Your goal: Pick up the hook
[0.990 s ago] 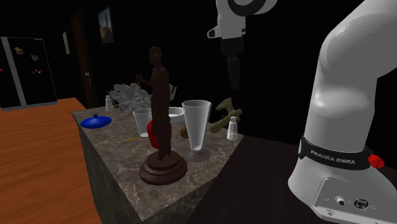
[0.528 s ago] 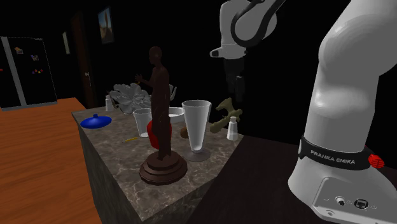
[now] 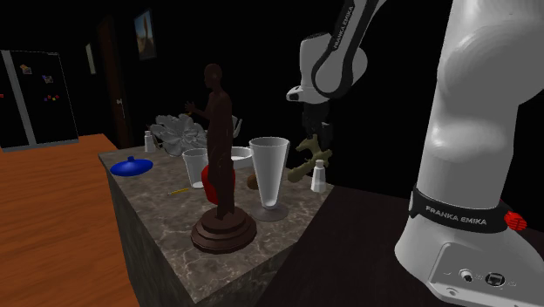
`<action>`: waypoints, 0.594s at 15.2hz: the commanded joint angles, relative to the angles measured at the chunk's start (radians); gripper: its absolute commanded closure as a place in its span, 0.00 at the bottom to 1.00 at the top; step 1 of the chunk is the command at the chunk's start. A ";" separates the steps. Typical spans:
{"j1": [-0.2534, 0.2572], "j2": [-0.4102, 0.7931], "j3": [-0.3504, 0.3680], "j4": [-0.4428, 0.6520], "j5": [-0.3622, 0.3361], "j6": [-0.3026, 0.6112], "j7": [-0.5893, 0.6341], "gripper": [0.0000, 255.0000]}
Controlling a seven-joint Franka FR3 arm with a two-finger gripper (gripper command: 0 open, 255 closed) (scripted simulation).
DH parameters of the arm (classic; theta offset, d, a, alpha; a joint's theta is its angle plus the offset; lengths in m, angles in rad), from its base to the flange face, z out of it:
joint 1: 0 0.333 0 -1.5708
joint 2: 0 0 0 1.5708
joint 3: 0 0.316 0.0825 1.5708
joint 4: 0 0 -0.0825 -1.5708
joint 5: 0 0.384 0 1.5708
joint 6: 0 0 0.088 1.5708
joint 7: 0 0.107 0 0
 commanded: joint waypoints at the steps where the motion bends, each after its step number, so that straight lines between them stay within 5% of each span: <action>1: -0.006 0.113 -0.007 0.041 0.046 0.098 -0.093 0.00; 5: -0.104 0.304 0.083 0.145 0.172 0.231 -0.294 0.00; 9: -0.121 0.373 0.099 0.156 0.168 0.286 -0.271 0.00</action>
